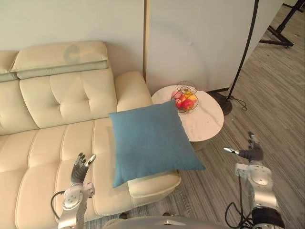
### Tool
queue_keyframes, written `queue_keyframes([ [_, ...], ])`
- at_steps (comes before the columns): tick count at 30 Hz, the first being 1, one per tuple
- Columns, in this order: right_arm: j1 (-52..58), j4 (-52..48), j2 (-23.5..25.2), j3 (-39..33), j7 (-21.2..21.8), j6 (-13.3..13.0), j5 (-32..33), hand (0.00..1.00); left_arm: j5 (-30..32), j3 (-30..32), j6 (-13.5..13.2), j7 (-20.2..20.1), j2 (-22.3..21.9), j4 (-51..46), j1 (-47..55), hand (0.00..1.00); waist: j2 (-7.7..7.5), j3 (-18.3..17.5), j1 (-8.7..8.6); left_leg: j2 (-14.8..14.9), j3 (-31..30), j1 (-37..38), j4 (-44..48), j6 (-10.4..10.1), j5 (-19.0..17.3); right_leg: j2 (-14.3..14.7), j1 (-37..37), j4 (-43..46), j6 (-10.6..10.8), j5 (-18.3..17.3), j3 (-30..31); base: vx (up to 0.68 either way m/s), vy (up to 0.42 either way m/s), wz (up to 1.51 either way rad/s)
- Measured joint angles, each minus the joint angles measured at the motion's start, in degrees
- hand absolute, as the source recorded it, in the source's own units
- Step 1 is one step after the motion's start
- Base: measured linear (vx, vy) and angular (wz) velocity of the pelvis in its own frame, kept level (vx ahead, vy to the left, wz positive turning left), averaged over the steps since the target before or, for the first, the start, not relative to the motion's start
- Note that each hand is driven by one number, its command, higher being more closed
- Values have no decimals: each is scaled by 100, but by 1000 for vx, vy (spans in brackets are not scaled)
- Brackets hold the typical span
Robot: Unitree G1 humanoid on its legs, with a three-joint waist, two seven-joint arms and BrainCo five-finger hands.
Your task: Pick up cushions and gather them together orderly.
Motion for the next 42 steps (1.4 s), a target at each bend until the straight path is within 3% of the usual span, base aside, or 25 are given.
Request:
queue_keyframes([
  [11,-735,4,115,952,225,-61,23,0,128,-1078,-7,-147,-9,-8,-624,0,0,20,-4,-39,-159,-264,-100,8,179,15,-84,-289,-16,197,-181,-13,-2,8],
  [20,-2023,631,146,1876,224,-51,128,0,248,-1674,14,-20,-29,520,-2011,0,52,798,161,-24,-188,-932,-181,19,625,-13,-868,20,-80,408,-233,-123,3,5],
  [28,-2807,1173,108,1987,51,61,120,0,474,-1119,83,647,-7,1283,-2668,0,85,1216,237,-47,-218,-1476,-198,28,901,-165,-1706,704,-94,322,-239,-107,-2,4],
  [32,-2815,1413,111,1964,-94,67,113,0,474,-941,163,888,-14,1396,-2661,0,79,1247,272,-61,-294,-1559,-201,9,934,-237,-1864,977,-111,172,-320,-16,-18,11],
  [42,-2810,1619,224,1468,-453,61,108,0,468,-683,163,1145,-27,1398,-2688,0,61,1328,348,-91,-338,-1703,-205,-27,957,-331,-2204,1449,-139,-113,-351,23,-27,4],
])
